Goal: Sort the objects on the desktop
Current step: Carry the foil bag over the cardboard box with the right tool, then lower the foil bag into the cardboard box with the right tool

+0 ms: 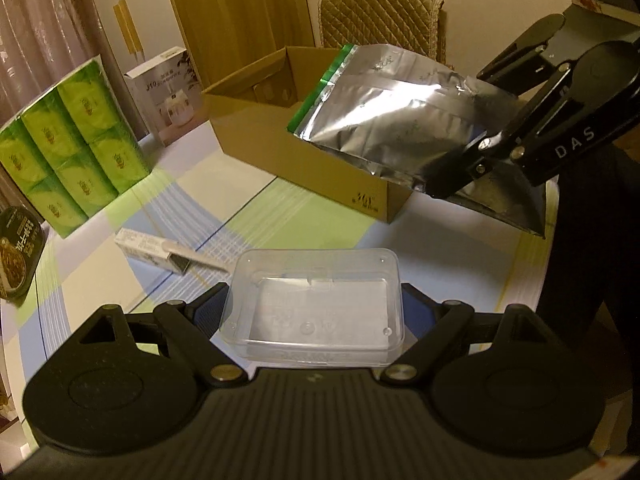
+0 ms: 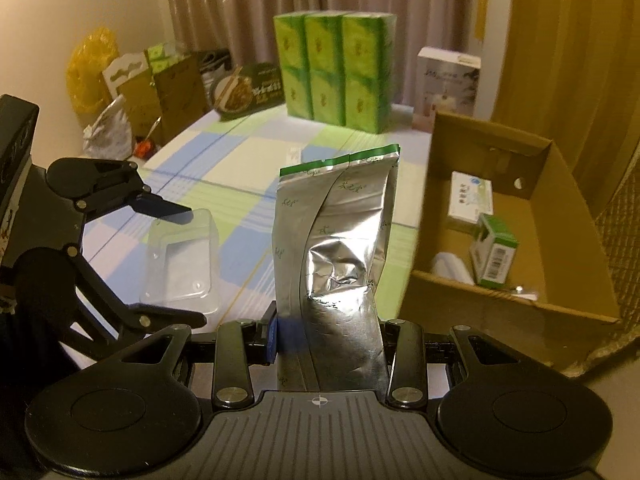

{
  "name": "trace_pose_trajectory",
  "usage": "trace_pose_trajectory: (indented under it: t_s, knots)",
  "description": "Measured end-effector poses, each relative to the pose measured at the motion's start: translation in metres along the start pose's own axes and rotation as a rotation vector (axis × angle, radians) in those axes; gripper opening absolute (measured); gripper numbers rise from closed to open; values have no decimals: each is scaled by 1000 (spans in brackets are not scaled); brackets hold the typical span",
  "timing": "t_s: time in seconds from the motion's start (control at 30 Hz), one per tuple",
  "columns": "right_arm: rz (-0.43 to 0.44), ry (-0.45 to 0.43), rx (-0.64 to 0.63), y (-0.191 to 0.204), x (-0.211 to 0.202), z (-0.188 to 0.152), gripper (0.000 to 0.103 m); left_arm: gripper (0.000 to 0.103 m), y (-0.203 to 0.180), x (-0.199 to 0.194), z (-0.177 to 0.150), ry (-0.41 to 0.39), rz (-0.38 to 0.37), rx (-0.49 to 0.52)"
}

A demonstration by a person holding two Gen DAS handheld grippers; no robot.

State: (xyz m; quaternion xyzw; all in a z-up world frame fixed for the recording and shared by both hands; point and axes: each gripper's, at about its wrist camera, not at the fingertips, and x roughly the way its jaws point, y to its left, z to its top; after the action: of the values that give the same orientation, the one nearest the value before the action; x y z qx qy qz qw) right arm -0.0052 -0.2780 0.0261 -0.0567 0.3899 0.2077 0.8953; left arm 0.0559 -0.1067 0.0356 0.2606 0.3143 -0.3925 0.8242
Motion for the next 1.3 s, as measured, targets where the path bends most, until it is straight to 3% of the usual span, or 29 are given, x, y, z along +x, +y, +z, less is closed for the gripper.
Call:
trace_pose_trajectory:
  t_s: [0.33,0.67,0.97,1.3]
  knots:
    - [-40,-46,16,-31,-20,11,36,86,-19,3,37,-12,3,49]
    - [-120,-112,39,-91,-39,44,36,86,-34,20,102,-69,-16,147]
    - [-132,-112,82,-147,-24,74,36,86,-36,56,158,-107,-41,224]
    - [-130,-88,111,-185,0,86,36,86,-30,105,187,-92,-56,260]
